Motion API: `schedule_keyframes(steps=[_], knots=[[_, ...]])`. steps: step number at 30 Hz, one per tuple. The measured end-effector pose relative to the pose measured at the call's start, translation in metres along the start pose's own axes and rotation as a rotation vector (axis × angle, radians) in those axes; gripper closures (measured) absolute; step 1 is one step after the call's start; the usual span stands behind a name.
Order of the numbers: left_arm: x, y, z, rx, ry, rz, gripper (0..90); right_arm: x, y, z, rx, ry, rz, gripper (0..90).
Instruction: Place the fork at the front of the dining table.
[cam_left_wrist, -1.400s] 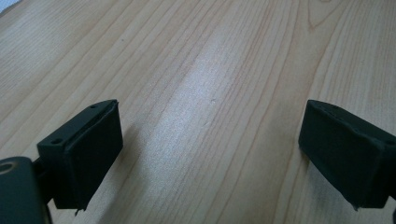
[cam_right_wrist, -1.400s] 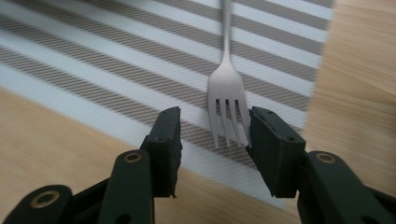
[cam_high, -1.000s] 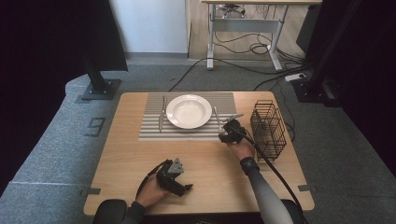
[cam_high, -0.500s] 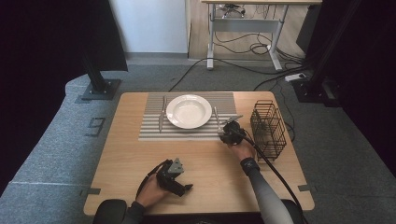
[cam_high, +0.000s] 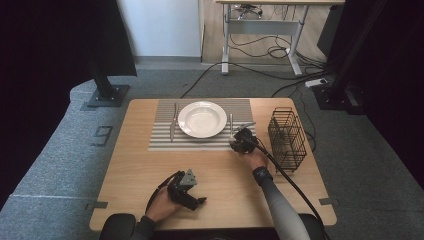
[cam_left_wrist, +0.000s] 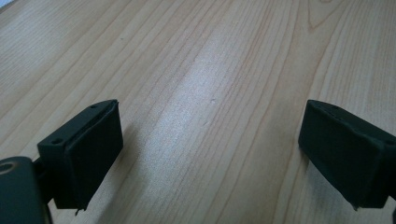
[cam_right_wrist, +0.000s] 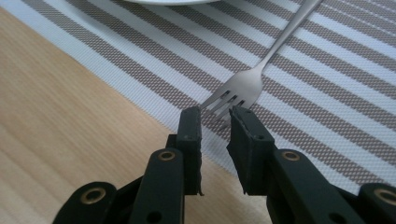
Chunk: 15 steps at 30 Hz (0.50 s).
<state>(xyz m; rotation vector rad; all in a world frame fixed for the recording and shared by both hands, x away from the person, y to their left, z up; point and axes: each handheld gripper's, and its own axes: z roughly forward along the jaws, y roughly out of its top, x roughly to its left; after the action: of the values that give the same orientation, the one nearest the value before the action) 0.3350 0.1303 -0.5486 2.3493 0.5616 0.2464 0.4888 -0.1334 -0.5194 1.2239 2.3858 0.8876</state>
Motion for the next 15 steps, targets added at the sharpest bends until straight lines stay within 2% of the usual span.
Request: schedule_keyframes(steps=[15], knots=[[0.000, 0.000, 0.000, 0.004, -0.003, 0.000, 6.2, -0.016, 0.011, 0.012, -0.019, -0.020, 0.019, 72.4]])
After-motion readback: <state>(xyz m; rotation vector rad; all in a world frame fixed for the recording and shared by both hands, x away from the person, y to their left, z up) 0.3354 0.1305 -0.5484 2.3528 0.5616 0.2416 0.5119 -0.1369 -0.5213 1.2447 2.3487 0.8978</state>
